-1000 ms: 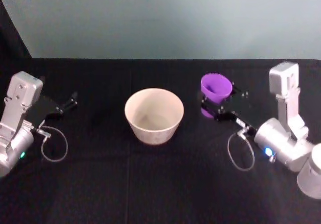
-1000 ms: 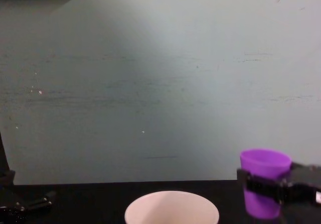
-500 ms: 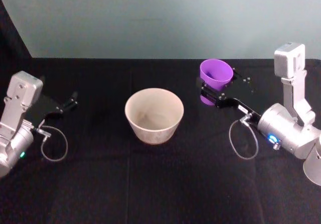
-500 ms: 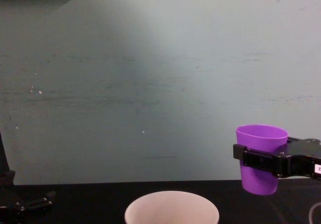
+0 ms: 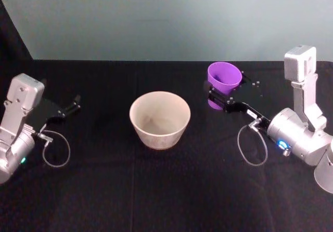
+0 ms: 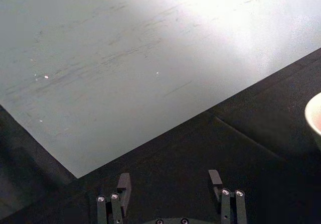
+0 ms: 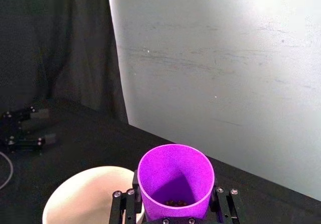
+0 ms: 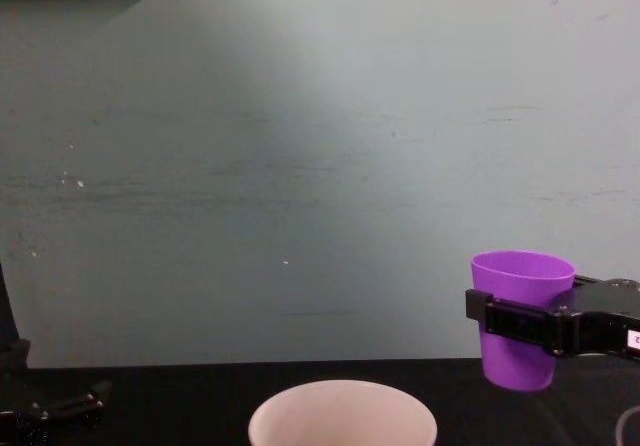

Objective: Pick up the cup and pour the mung beans from the cup into the bowl.

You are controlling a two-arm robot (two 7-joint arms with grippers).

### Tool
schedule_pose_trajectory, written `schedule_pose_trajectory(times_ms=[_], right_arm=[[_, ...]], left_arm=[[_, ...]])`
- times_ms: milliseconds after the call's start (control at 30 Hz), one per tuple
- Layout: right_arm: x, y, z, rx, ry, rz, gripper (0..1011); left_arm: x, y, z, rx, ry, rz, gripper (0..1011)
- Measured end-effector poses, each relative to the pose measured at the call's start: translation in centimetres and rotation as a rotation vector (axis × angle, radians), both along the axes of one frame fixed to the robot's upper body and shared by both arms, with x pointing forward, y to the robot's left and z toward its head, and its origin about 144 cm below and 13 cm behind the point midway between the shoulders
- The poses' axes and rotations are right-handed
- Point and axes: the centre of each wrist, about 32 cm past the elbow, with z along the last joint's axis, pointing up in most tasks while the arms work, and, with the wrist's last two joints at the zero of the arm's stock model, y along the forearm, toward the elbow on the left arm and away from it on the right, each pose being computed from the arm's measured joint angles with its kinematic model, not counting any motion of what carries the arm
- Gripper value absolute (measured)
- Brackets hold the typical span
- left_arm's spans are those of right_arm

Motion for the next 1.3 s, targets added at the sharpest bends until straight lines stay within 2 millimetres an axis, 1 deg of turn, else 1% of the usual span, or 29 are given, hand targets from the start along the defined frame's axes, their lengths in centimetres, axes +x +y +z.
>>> schedule_pose_trajectory(times_ms=[1300], right_arm=[[0.0, 0.01, -0.07, 0.0, 0.0, -0.001, 730]], left_arm=[[0.0, 0.0, 0.0, 0.0, 0.0, 0.0, 1000]])
